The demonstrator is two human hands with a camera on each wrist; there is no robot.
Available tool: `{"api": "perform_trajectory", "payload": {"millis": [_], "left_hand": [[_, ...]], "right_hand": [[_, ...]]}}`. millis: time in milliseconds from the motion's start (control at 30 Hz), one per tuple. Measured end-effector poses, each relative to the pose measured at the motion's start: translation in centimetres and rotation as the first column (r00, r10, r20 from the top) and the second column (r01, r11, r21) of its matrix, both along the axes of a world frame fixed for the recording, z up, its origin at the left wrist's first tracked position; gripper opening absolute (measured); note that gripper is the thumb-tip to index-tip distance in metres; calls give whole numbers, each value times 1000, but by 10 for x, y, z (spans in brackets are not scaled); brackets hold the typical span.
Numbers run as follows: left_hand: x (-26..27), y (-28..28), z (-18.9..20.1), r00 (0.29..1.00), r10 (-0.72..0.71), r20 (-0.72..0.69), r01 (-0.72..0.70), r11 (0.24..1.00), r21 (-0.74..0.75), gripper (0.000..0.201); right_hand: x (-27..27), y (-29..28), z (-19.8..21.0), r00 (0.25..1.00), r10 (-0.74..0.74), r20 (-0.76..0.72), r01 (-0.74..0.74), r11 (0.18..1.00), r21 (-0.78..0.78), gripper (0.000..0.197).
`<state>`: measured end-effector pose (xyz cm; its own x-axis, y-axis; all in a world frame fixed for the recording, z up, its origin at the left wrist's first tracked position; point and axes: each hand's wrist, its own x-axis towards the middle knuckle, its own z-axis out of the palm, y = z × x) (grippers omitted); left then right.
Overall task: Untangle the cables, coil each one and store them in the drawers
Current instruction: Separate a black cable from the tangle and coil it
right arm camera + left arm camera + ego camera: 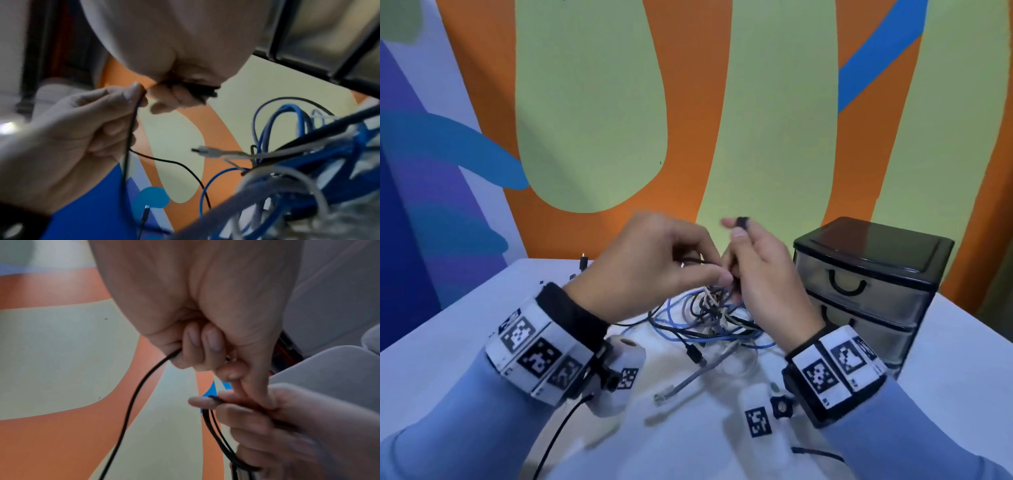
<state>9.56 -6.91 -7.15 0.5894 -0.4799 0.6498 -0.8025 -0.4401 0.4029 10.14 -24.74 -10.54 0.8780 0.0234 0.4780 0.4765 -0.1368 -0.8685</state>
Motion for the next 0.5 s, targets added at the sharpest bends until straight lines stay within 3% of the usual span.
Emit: {"api": "perform_trajectory", "payload": {"millis": [100, 267, 367, 500], "left_hand": [[7, 10, 0, 993, -72, -89, 54, 981, -186, 25], [20, 32, 4, 996, 88, -15, -87, 921, -379, 40], [28, 34, -1, 982, 158, -105, -182, 943, -279, 39], [28, 18, -14, 961, 197, -193, -176, 977, 122, 39]], "right_hand": [[-8, 6, 3, 961, 261, -92, -264, 964, -23, 41], [-16, -3, 15, 792, 570, -219, -495, 810, 316, 36], [-20, -3, 19, 752, 641, -151, -492, 699, 519, 30], [-17, 2, 19, 805, 593, -10, -418, 580, 699, 33]]}}
